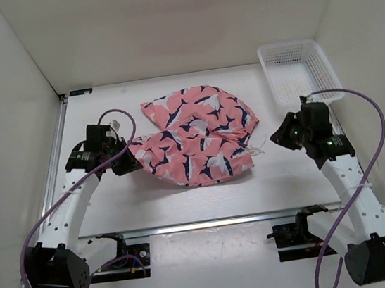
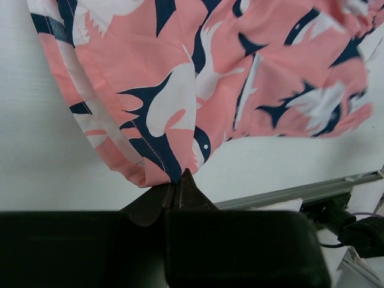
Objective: Fold and stack the shorts
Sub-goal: Fold the shorts
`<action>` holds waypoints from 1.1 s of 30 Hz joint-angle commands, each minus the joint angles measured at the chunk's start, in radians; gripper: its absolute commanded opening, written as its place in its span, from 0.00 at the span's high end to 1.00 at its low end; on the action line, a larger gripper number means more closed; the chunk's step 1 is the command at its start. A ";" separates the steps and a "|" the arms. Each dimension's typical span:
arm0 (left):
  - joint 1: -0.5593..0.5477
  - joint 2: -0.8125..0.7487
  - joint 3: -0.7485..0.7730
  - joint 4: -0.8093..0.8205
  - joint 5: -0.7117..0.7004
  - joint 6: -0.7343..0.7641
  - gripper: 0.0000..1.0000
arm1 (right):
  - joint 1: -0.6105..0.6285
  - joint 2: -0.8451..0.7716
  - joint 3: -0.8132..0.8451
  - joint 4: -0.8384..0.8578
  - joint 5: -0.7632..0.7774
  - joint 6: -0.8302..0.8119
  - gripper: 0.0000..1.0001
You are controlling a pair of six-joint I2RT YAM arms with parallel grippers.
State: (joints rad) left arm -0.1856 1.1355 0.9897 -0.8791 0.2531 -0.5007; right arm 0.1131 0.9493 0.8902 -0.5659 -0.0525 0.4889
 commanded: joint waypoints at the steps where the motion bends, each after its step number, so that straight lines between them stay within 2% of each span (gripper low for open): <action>1: -0.005 -0.071 0.004 0.051 -0.038 -0.015 0.90 | -0.001 -0.050 -0.068 -0.084 -0.137 0.176 0.80; 4: -0.005 -0.080 -0.005 0.051 -0.048 -0.025 0.90 | 0.017 -0.073 -0.221 0.006 -0.269 0.360 0.79; 6: -0.005 -0.089 -0.005 0.051 -0.057 -0.035 0.90 | 0.017 -0.118 -0.296 0.117 -0.316 0.433 0.72; 7: -0.005 -0.089 -0.005 0.051 -0.057 -0.035 0.90 | 0.017 -0.127 -0.338 0.138 -0.316 0.471 0.62; 9: -0.005 -0.089 -0.005 0.051 -0.057 -0.035 0.90 | 0.017 -0.127 -0.350 0.138 -0.316 0.481 0.55; 10: -0.005 -0.089 0.006 0.051 -0.057 -0.035 0.90 | 0.017 -0.118 -0.350 0.138 -0.316 0.481 0.48; 14: -0.005 -0.080 0.006 0.051 -0.057 -0.035 0.90 | 0.049 -0.121 -0.410 0.126 -0.316 0.481 0.41; 17: -0.005 -0.069 0.006 0.051 -0.057 -0.035 0.90 | 0.072 -0.121 -0.482 0.184 -0.305 0.490 0.41; 22: -0.005 -0.069 0.006 0.051 -0.057 -0.035 0.90 | 0.125 -0.024 -0.531 0.319 -0.284 0.499 0.41; 25: -0.005 -0.069 0.015 0.042 -0.066 -0.035 0.90 | 0.175 0.049 -0.531 0.392 -0.219 0.517 0.40; 33: -0.005 -0.060 0.015 0.042 -0.084 -0.025 0.90 | 0.230 0.233 -0.511 0.560 -0.164 0.530 0.40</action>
State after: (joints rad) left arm -0.1856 1.0744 0.9897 -0.8520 0.1898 -0.5320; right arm 0.3229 1.1309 0.3580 -0.1059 -0.2657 1.0122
